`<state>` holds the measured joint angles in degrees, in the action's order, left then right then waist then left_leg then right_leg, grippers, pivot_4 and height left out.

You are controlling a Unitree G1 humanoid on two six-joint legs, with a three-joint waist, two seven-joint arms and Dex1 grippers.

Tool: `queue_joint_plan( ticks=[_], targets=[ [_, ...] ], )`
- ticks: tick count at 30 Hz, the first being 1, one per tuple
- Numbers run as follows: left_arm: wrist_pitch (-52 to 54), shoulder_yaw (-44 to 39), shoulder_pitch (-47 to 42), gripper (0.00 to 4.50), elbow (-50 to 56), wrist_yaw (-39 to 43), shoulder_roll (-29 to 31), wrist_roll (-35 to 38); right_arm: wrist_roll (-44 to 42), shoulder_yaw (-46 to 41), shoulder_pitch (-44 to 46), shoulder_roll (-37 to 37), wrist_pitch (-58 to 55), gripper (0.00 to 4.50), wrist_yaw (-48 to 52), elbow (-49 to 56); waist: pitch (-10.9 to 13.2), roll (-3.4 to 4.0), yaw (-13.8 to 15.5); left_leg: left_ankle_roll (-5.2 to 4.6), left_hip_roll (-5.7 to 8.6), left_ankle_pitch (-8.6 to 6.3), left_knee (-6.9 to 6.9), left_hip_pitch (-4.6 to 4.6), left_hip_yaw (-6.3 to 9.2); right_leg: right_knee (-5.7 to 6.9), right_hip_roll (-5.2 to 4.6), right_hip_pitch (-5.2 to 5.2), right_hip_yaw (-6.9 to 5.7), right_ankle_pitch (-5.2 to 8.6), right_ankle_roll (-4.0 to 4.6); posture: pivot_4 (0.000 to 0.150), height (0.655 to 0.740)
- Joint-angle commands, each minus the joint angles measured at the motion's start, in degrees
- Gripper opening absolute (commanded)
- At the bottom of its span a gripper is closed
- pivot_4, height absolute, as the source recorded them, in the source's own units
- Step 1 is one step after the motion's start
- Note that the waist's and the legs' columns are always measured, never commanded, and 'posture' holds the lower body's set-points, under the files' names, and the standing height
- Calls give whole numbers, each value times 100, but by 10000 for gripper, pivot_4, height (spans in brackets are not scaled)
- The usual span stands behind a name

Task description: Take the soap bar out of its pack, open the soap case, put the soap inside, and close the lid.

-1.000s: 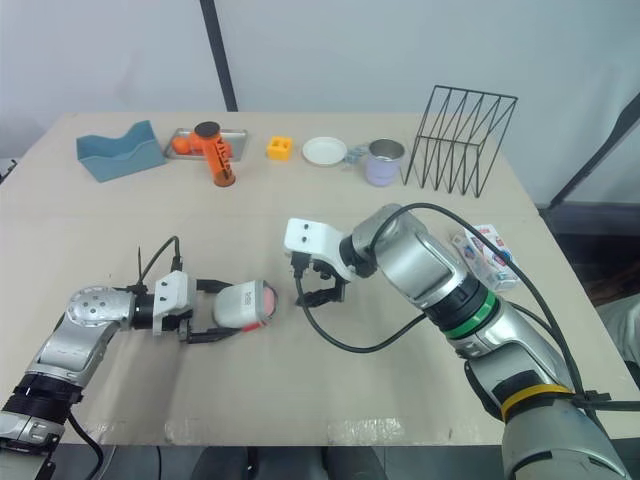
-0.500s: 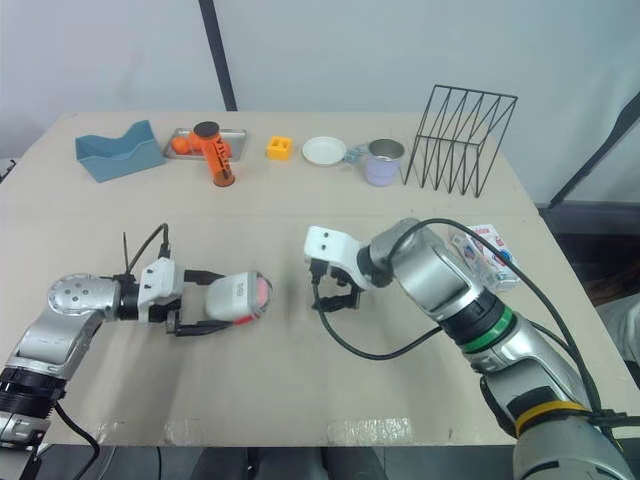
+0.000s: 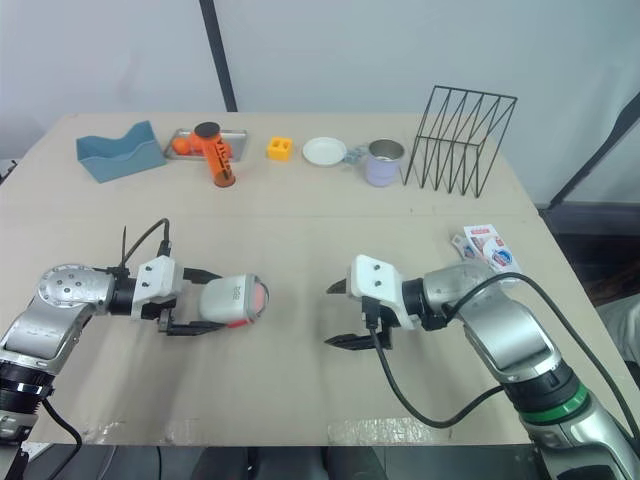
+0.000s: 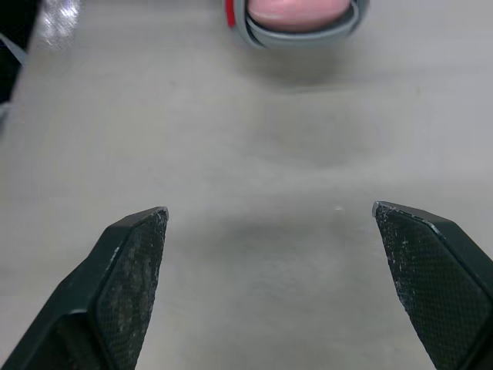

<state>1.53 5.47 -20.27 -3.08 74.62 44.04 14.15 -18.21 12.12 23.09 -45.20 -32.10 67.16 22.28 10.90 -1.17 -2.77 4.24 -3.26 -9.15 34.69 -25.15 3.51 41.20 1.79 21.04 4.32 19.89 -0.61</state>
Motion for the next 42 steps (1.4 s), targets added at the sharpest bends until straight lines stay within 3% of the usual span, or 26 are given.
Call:
queue_joint_plan(
  ticks=[1, 42],
  targets=[
    [-180, -84, -87, 35325, 145, -46, -82, 96, -386, -366, -65, 114, -3, 44106, -121, 303, 0, 0, 3, 0, 0, 0, 0, 0, 0, 0, 0, -1, 0, 0, 0, 1500, 7371],
    [-170, 169, -398, 35325, -89, 90, -272, 8, -299, -239, -136, -62, -108, 44106, -788, 115, 0, 0, 8, 0, 3, 0, 3, 1, 2, 0, 0, -5, -1, 1, -1, 1500, 7371]
  ],
)
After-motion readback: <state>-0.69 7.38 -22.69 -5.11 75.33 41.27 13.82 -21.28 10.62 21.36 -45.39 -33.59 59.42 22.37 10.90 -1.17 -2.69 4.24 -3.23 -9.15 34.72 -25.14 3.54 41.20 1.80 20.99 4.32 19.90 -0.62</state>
